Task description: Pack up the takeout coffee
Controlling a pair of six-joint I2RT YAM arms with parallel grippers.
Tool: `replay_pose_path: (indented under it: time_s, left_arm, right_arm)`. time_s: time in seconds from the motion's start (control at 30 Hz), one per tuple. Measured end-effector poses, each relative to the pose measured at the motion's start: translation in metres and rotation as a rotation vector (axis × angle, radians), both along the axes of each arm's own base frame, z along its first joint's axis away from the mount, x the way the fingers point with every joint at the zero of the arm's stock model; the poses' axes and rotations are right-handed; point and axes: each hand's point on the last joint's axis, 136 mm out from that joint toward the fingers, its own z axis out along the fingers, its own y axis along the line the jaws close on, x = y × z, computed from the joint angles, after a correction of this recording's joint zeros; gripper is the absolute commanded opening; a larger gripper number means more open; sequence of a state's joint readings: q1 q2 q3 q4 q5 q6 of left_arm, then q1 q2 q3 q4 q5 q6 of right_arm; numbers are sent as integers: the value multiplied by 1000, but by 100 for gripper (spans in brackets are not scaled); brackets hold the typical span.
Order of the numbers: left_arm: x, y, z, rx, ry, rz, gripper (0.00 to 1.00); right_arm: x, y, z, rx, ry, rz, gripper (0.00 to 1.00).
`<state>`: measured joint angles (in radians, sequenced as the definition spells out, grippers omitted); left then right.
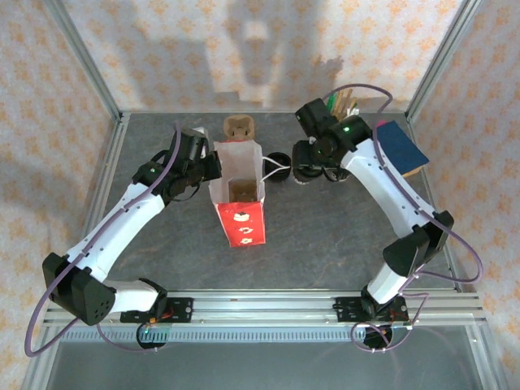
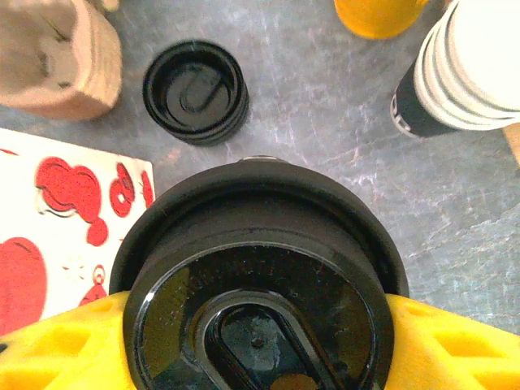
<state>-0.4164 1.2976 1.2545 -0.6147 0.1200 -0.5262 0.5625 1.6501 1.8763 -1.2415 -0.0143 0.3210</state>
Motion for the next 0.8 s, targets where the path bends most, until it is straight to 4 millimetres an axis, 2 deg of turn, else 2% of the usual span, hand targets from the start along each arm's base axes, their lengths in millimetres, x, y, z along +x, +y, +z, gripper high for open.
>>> replay_pose_path:
  time_s: [0.3, 0.43, 0.53, 0.63, 0.8]
  left_arm:
    - [0, 0, 0, -6, 2, 6, 9]
    - [0, 0, 0, -13, 4, 13, 9]
    - [0, 0, 0, -17, 6, 17, 9]
    - [0, -1, 0, -18, 6, 16, 9]
    - [-1, -2, 1, -16, 4, 14, 9]
  right_arm:
    - [4, 2, 50, 62, -105, -2, 62]
    - [6, 9, 84, 127, -177, 6, 62]
    - [3, 26, 107, 178, -229, 45, 62]
    - [-5, 52, 121, 223, -250, 104, 61]
    - [-23, 93, 118, 251, -228, 194, 61]
